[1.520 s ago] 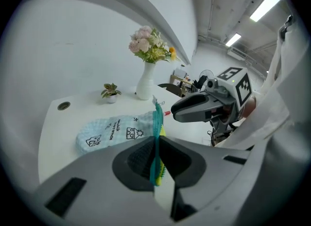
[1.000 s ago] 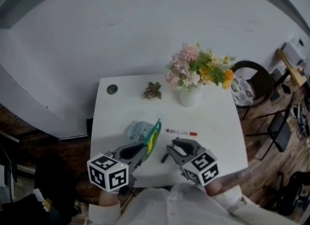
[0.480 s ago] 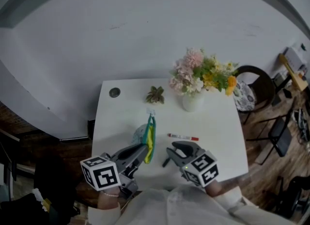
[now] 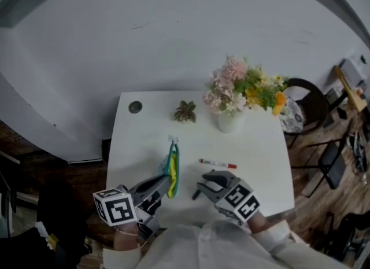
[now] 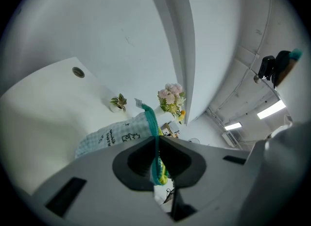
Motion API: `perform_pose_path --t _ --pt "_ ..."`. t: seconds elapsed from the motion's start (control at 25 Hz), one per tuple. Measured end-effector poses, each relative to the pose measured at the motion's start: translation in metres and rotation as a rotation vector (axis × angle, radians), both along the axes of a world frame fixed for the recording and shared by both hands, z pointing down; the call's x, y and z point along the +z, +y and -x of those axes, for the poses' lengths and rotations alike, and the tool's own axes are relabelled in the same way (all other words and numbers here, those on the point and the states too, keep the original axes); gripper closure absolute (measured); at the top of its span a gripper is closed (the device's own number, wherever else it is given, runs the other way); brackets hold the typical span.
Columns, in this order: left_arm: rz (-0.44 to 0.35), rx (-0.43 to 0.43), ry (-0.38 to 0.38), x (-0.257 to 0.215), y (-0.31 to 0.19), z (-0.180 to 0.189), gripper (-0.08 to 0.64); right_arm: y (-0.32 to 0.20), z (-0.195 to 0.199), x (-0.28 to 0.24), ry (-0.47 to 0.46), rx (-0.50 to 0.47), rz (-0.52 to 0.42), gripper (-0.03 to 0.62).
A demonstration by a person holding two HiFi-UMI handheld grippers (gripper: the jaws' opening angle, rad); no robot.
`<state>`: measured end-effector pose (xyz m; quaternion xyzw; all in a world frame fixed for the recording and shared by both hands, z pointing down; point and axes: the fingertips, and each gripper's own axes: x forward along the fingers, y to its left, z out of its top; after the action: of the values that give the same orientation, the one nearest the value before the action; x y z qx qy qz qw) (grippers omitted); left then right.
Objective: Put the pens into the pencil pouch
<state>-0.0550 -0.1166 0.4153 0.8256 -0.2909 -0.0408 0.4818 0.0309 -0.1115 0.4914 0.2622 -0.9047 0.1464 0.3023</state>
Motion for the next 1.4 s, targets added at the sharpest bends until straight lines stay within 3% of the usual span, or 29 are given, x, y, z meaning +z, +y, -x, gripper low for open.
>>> perform_pose_path --t 0.36,0.64,0.92,1.12,1.4 --pt "0.006 -0.026 0.027 0.000 0.001 0.010 0.528 0.029 0.009 0.033 0.237 -0.355 -0.043 0.497" --pt "-0.008 -0.026 0.024 0.003 0.002 0.013 0.528 0.049 0.001 0.060 0.500 -0.677 -0.102 0.497" --pt "-0.027 -0.013 -0.005 0.006 0.004 0.015 0.528 0.058 -0.013 0.088 0.712 -0.916 -0.138 0.497" --pt "-0.026 -0.029 -0.006 0.007 0.003 0.016 0.528 0.060 -0.019 0.097 0.802 -1.048 -0.154 0.497" --pt "-0.029 -0.056 0.007 0.008 0.003 0.020 0.528 0.053 -0.015 0.103 0.877 -1.148 -0.225 0.498"
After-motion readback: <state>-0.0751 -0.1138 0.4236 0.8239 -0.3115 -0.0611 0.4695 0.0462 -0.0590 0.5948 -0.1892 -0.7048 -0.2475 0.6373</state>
